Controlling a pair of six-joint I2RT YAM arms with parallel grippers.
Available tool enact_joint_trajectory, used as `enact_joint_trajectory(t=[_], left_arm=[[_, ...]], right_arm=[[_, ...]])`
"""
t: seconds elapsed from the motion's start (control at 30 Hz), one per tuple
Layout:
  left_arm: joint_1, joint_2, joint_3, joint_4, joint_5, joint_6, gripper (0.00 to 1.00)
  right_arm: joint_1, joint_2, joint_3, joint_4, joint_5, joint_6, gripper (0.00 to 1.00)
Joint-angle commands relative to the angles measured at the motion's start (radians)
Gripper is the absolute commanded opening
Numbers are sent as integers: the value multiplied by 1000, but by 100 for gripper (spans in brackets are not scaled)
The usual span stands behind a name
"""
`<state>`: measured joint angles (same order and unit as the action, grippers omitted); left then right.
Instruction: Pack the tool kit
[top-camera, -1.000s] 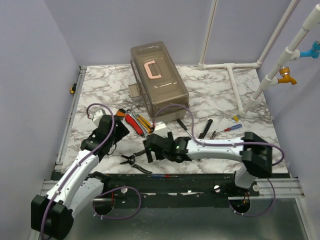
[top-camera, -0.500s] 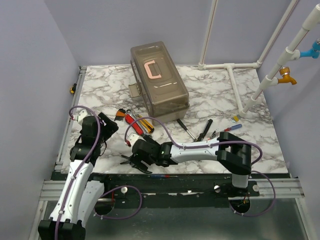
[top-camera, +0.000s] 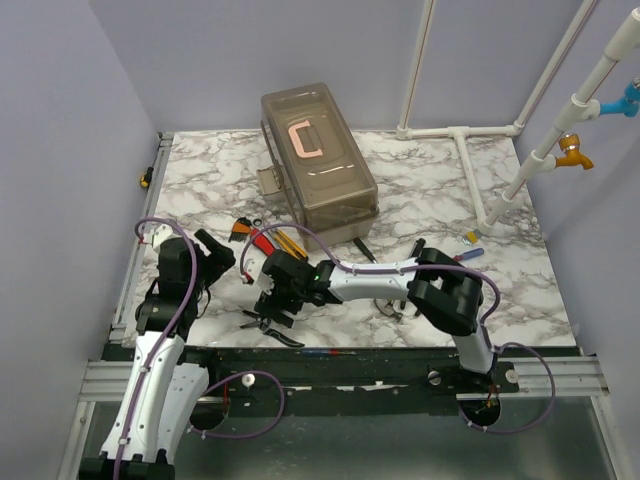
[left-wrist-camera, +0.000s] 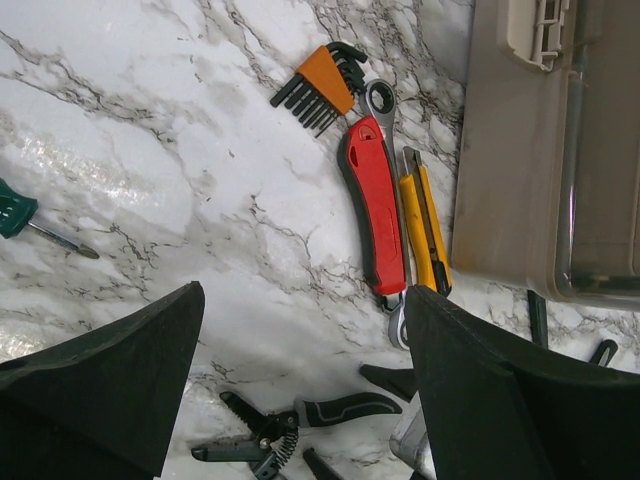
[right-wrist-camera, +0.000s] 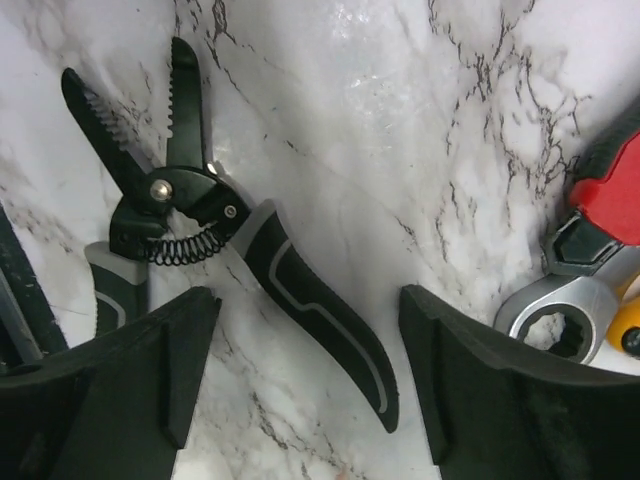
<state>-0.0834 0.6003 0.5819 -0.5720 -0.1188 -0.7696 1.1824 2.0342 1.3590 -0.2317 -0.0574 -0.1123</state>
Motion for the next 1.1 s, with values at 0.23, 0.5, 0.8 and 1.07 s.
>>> enact_joint_trajectory(t=[0.23,0.5,0.8,1.07], left_arm=[[11,68,-63,113,112,-28,82],[8,185,-132,308,159,-111,81],[8,482,-23,441,127,-180,81],[3,693,95,461,165,-265,82]], right_arm=[[-40,-202,-300,-11,157,179,26],[-58,-295,-363,-280,344,376,19],[-274,-425,-446,-315,367,646,12],[-483,-520,-514,-297,470,803,12]])
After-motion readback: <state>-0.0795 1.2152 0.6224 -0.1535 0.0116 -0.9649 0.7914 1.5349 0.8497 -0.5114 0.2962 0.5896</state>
